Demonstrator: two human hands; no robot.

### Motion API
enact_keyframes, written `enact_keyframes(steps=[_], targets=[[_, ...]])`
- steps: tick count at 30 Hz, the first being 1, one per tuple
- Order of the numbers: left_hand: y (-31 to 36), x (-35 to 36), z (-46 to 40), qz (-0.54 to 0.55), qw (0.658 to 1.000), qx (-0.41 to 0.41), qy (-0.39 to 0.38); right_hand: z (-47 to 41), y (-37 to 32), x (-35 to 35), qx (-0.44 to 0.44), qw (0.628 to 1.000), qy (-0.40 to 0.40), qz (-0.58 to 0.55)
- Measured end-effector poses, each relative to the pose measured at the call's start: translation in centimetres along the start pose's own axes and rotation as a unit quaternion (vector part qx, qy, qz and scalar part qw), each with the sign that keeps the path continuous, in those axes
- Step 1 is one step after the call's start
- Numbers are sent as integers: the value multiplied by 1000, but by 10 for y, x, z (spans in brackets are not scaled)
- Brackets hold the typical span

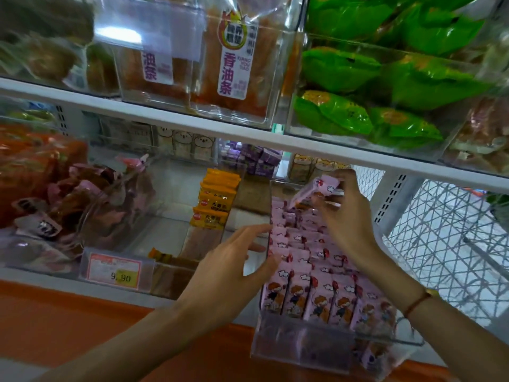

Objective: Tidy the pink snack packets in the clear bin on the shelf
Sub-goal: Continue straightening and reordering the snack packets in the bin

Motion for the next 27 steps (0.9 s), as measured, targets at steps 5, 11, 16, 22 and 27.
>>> enact_keyframes(steps=[5, 11, 16, 22, 27], targets=[[1, -5, -1, 9, 1000, 10, 10, -25, 15, 30, -8, 997, -39, 67], [20, -18, -35, -39, 995, 66, 65, -32, 24, 9, 61, 997, 36, 2], [32, 11, -123, -181, 970, 127, -99, 2, 39, -30, 152, 973, 113, -134], [1, 69, -167, -434, 843, 67, -311, 21, 38, -58, 158, 957, 112, -215], [9, 69, -160, -510, 794, 125, -307, 14, 42, -57, 151, 962, 79, -212]])
Point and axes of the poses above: each hand's wrist, its own z-axis away from the middle knuckle, its own x-axis out of the palm, y = z × x, the point moved 6 cm from there along -z, towards the middle knuckle, and after that the axes turned 1 degree about -z, right-handed, at the moved point
